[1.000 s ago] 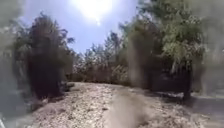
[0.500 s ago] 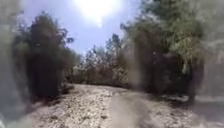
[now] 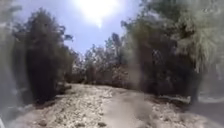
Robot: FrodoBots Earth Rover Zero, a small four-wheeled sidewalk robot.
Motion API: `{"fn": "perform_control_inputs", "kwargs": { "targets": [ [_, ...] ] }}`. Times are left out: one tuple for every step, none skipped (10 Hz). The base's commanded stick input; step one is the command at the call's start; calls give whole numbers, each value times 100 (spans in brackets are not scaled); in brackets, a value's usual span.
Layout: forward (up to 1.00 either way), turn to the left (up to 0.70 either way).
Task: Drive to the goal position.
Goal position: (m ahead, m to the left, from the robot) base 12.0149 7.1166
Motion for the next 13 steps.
{"fn": "perform_control_inputs", "kwargs": {
  "targets": [
    [44, 2],
    [44, 2],
    [44, 2],
    [44, 2],
    [44, 2],
    [44, 2],
    [44, 2],
    [44, 2],
    [44, 2],
    [44, 3],
    [44, 7],
    [44, 19],
    [44, 27]
  ]
}}
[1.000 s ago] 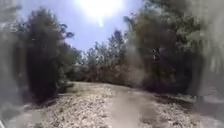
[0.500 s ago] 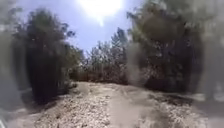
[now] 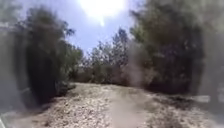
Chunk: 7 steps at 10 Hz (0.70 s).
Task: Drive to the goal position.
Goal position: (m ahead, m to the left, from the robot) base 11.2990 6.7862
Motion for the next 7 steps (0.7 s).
{"fn": "perform_control_inputs", "kwargs": {
  "targets": [
    [44, 16],
    [44, 5],
    [44, 2],
    [44, 2],
    [44, 2],
    [44, 2],
    [44, 2]
  ]
}}
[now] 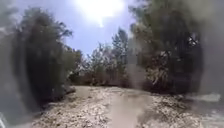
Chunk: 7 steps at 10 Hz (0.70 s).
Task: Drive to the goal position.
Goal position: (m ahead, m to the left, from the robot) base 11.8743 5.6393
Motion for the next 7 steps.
{"fn": "perform_control_inputs", "kwargs": {
  "targets": [
    [44, 2],
    [44, 2],
    [44, 2],
    [44, 2],
    [44, 2],
    [44, 2],
    [44, 4]
  ]
}}
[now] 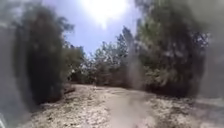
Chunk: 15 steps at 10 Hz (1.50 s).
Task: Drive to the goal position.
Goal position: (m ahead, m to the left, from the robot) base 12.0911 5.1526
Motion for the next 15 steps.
{"fn": "perform_control_inputs", "kwargs": {
  "targets": [
    [44, 8],
    [44, 27],
    [44, 23],
    [44, 10],
    [44, 4],
    [44, 2],
    [44, 2],
    [44, 2],
    [44, 2],
    [44, 2],
    [44, 19],
    [44, 27],
    [44, 27],
    [44, 14],
    [44, 5]
  ]
}}
